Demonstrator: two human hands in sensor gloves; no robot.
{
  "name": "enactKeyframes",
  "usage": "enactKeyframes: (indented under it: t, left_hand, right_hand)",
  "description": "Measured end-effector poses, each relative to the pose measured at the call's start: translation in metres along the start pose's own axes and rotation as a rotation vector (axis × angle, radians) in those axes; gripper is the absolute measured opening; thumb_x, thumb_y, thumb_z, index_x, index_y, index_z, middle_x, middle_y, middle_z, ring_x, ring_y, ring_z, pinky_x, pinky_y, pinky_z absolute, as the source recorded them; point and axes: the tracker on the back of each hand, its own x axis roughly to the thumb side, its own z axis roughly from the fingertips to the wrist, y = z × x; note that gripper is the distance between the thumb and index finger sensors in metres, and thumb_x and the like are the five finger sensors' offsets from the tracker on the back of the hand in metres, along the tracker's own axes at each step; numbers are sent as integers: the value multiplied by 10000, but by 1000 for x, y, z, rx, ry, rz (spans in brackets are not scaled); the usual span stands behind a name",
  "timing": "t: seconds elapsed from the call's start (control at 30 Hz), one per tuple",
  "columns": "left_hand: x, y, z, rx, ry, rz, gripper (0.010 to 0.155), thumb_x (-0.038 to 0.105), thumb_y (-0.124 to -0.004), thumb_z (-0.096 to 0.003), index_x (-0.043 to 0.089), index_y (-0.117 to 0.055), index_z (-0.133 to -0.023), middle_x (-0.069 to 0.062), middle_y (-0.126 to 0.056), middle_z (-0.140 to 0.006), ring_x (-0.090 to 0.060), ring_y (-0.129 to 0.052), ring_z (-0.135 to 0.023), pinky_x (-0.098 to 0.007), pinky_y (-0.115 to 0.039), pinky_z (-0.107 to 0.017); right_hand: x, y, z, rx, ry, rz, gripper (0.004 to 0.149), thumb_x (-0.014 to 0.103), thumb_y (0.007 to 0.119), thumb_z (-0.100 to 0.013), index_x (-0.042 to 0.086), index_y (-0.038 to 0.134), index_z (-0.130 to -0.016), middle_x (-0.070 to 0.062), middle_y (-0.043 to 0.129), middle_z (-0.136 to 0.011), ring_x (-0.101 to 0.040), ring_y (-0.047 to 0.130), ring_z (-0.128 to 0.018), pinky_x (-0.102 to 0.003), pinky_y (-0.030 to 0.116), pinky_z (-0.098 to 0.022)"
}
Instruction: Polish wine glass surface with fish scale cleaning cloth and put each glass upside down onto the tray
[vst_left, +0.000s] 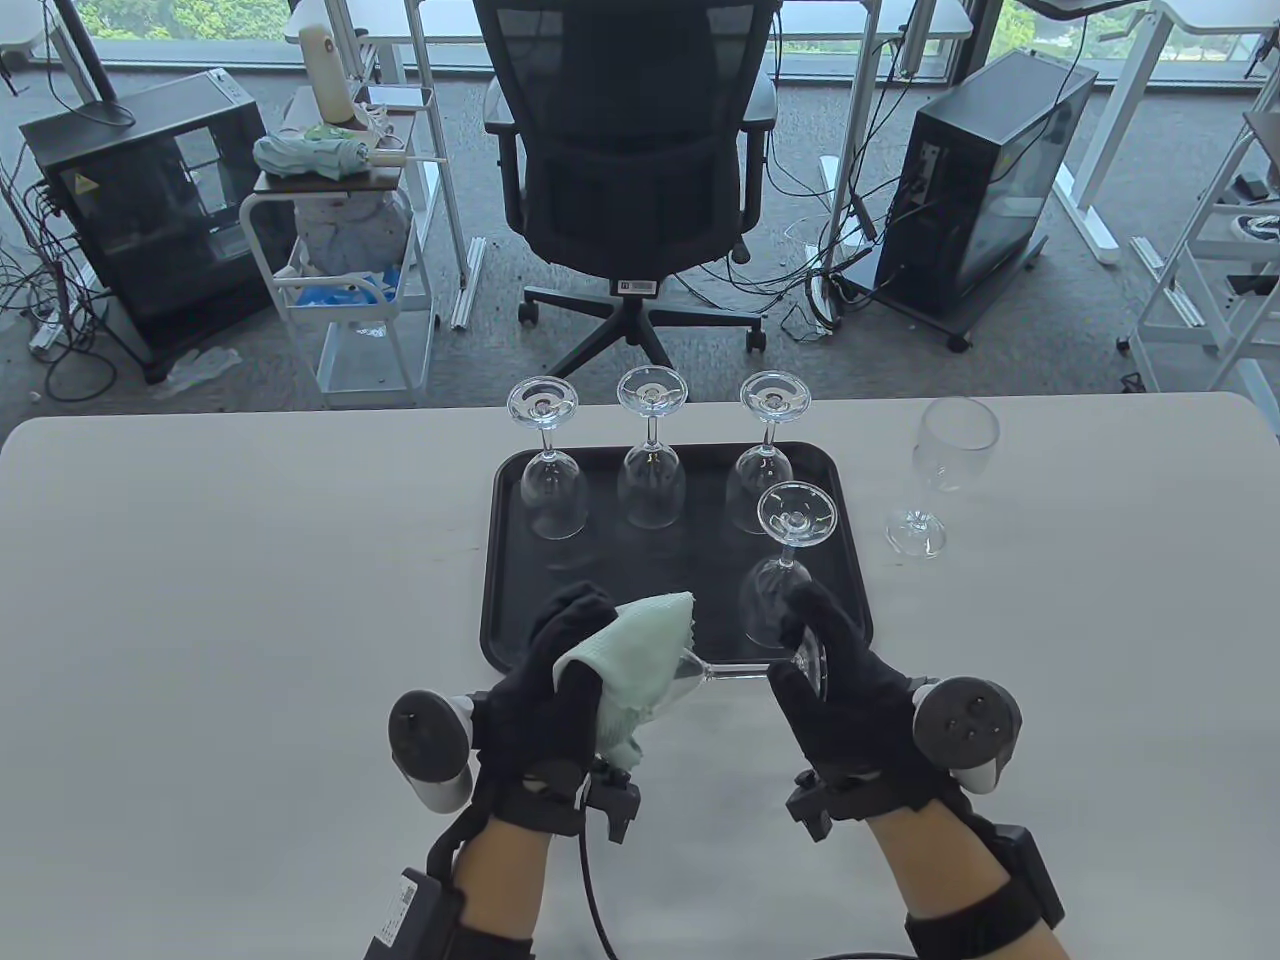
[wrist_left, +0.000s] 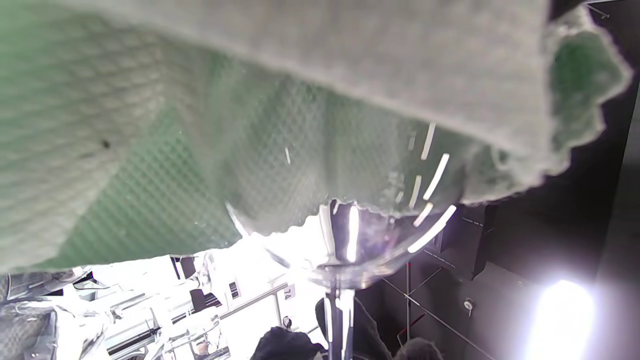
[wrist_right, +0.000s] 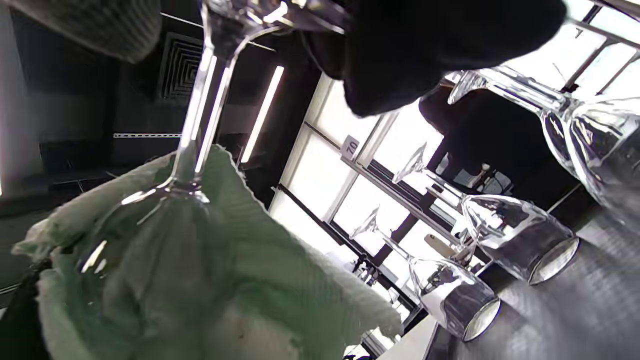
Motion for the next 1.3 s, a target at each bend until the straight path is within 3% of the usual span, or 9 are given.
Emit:
enactKeyframes:
  t: [0.2,0.33,0.43,0.5,0.6,0.7,0.93,1.1,1.3]
  left_hand:
    - [-3,4,0,-18,66,81,555,635,-659,-556,318,-675,-1012,-38,-593,-1134,-359,-678,-999,-611,-808,-558]
    - [-1,0,1,-5,51,62,560,647,-645,-552,332,-665,-1014,-31,-590,-1137,-356,-675,-1000,-600,-817,-548]
    - [-4,1,1,-3,58,55,559,636,-647,-552,322,-670,-1014,-33,-590,-1137,-362,-669,-1007,-610,-805,-570]
    - [-6,4,0,5,61,46,553,617,-646,-557,304,-679,-1012,-37,-601,-1135,-364,-669,-1016,-625,-780,-605]
    - [-8,12,1,80,66,49,533,588,-654,-558,279,-709,-989,-28,-648,-1112,-355,-702,-998,-637,-746,-635]
    - [-7,19,1,115,62,52,526,578,-654,-559,269,-719,-979,-28,-669,-1097,-348,-721,-980,-623,-753,-631]
    - [-8,26,2,149,71,50,524,577,-656,-559,262,-728,-971,-30,-685,-1085,-347,-737,-963,-612,-764,-617]
    - [-10,29,2,155,78,52,521,577,-654,-560,265,-727,-971,-29,-687,-1084,-346,-741,-960,-610,-765,-615]
    - [-9,31,2,162,78,59,519,577,-653,-561,265,-730,-969,-29,-690,-1083,-345,-743,-959,-609,-766,-615]
  right_hand:
    - [14,1,4,-94,-347,344,931,637,796,-481,269,179,-1074,-151,510,-1072,-319,897,-666,-405,884,-441]
    - [10,2,3,-108,-164,121,790,626,726,-520,276,303,-1088,-176,597,-998,-324,893,-576,-386,861,-363]
    - [5,0,2,-65,35,23,791,696,667,-524,264,369,-1115,-191,672,-960,-308,915,-501,-367,857,-296]
    - [5,-2,2,-97,70,-9,810,717,663,-525,285,328,-1122,-197,690,-946,-306,916,-484,-366,853,-283]
    - [16,-16,0,-132,106,29,817,731,666,-530,313,286,-1121,-202,692,-937,-303,909,-478,-363,844,-277]
    - [43,-25,-1,-191,38,322,818,751,671,-538,337,265,-1114,-182,674,-953,-280,893,-500,-344,837,-295]
    - [77,42,-36,-62,-39,917,857,755,738,-515,289,251,-1045,-167,629,-982,-274,872,-555,-346,832,-339]
    - [61,84,-64,56,62,1050,830,738,751,-511,267,289,-1014,-175,589,-992,-285,856,-583,-360,824,-359]
    - [46,105,-81,92,164,1070,808,731,765,-507,258,339,-1005,-181,581,-991,-295,852,-595,-368,824,-365]
